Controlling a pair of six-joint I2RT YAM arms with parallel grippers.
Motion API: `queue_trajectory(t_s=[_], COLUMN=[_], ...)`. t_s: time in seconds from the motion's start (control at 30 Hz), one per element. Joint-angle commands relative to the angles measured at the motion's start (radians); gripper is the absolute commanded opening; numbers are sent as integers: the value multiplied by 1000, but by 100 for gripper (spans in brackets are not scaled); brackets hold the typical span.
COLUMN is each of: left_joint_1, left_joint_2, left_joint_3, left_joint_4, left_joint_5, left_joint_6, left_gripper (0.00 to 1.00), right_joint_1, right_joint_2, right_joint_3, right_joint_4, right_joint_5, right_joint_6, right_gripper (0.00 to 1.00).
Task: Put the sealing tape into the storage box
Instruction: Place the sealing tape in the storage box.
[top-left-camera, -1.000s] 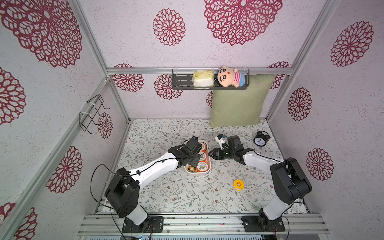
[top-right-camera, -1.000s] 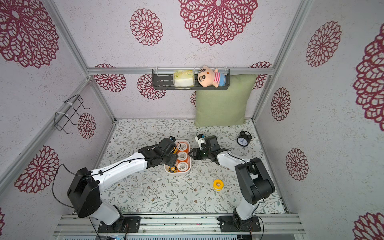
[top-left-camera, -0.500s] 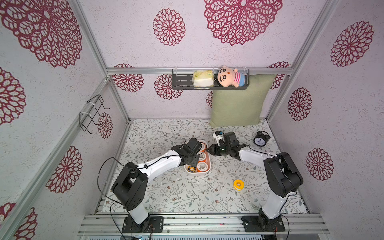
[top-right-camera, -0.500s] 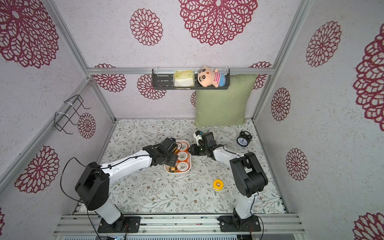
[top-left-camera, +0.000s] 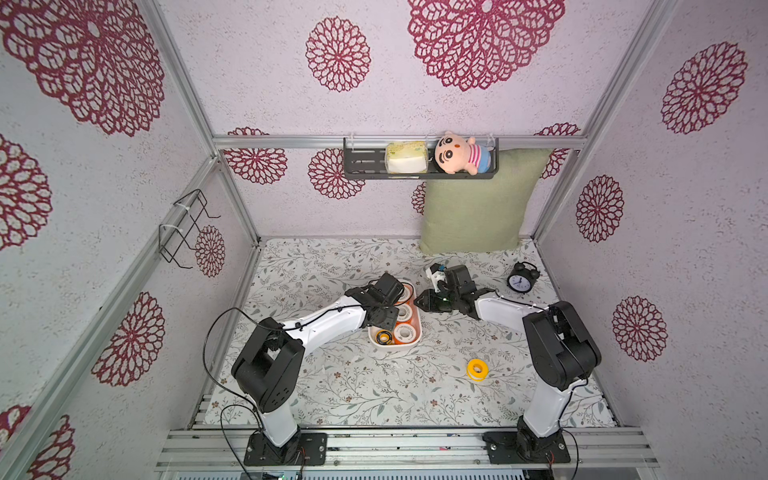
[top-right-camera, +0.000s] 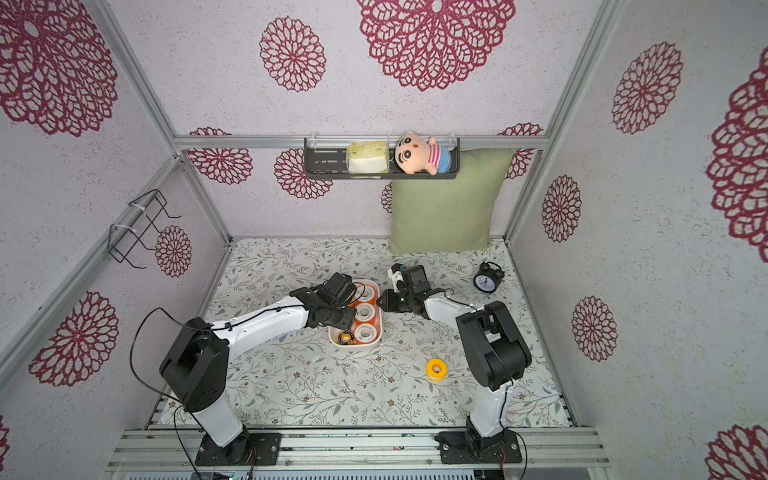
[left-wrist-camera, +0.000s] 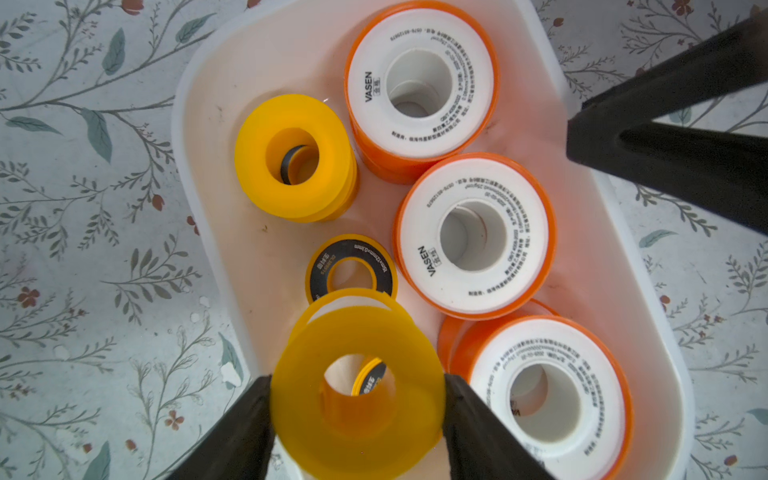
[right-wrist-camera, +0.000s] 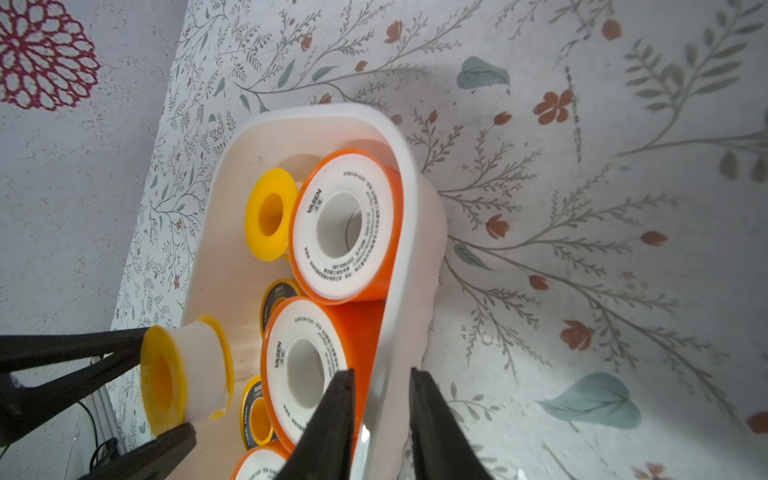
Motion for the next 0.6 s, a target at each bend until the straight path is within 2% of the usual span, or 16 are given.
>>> queue_trajectory(t_s=[0.0,0.3,0.57], left_joint_1=[13,23,25], left_joint_2=[24,55,87], left_joint_3=[28,48,66], left_joint_4=[3,-7,-16], left_joint_5=[12,15,31], left_joint_6=[3,-4,-5], left_gripper=[66,66,67], right_joint_1=[4,7,8], right_joint_2=[-1,8,13], right_joint_3=[26,25,28], right_joint_4=[4,12,7], right_joint_5=[2,-8,-10], right_joint_6=[15,21,21], right_gripper=[26,16,16])
